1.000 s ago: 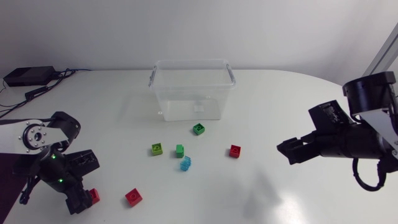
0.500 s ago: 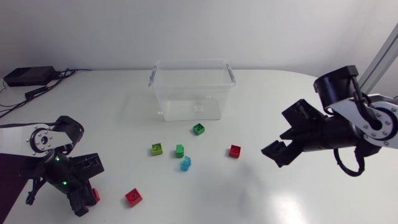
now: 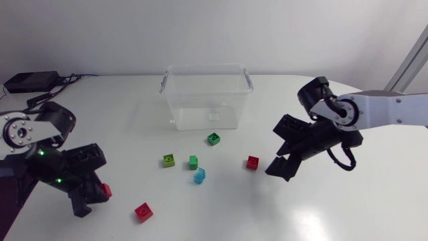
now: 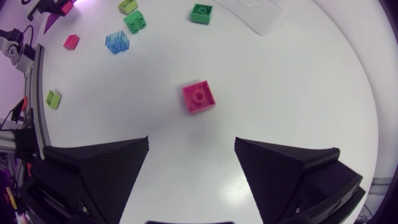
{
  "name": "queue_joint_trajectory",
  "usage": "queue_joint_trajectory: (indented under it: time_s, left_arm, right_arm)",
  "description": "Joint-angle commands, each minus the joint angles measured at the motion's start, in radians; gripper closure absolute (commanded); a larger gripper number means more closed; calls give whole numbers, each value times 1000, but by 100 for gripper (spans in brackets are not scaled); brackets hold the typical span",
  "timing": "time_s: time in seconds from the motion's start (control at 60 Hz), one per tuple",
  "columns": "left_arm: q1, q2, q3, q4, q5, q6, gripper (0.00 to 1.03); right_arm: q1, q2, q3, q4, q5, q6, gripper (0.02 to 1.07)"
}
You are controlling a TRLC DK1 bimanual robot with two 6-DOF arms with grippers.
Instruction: Place the duplo bricks in the container
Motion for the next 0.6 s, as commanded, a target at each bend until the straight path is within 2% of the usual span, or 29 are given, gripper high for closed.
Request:
queue_joint_trajectory:
  time_s: [0.0, 0.267, 0.5, 0.583]
  left_arm:
    - [1, -19, 81, -20, 33, -13, 80]
    - [-24, 10, 254, -20, 149, -98, 79]
    - [-73, 53, 363, 42, 172, -183, 79]
    - [-88, 79, 403, 53, 181, -207, 79]
  right_arm:
    - [16, 56, 37, 3, -9, -51, 7]
    - [45, 169, 92, 31, -10, -94, 7]
    - [51, 277, 143, 72, -9, -105, 7]
    - [60, 307, 163, 74, -10, -112, 11]
